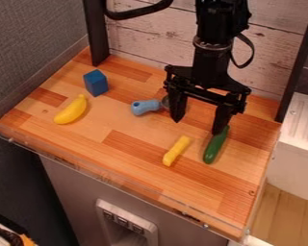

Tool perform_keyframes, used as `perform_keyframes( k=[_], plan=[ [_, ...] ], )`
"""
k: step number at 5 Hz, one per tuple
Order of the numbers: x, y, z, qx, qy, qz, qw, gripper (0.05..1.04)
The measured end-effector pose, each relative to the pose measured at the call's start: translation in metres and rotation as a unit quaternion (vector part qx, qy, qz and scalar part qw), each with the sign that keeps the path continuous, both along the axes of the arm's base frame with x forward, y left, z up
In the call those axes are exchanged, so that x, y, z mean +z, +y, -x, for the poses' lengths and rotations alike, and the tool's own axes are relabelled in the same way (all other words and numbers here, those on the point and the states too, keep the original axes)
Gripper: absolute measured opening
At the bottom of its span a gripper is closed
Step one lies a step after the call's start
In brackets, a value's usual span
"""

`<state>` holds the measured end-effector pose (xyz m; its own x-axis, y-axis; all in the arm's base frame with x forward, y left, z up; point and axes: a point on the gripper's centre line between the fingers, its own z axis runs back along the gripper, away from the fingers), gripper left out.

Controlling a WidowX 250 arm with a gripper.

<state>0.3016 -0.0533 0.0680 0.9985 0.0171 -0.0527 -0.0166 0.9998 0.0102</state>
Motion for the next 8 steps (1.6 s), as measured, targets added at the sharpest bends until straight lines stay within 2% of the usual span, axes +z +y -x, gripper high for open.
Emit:
perform_keyframes(
  k=[1, 2, 3, 4, 5, 6, 7, 8],
  plan=[
    [-0.004, 0.024, -0.002, 0.058, 0.011, -0.002, 0.9983, 0.999],
    [-0.004, 0.061, -0.008, 0.152, 0.012, -0.004, 0.9884, 0.997],
    [-0.001, 0.101, -0.011, 0.257, 0.011, -0.006, 0.9663, 0.997],
    [-0.002, 0.140, -0.017, 0.339, 0.016, -0.007, 0.9406, 0.997],
    [-0.002, 0.170, -0.025, 0.362, 0.018, -0.005, 0.9321, 0.994],
    [-0.001, 0.186, -0.036, 0.325, 0.018, -0.001, 0.9456, 0.995],
    [0.002, 0.197, -0.050, 0.254, 0.013, 0.005, 0.9671, 0.999],
    [-0.005, 0.207, -0.063, 0.192, 0.015, 0.007, 0.9813, 0.999]
  ],
)
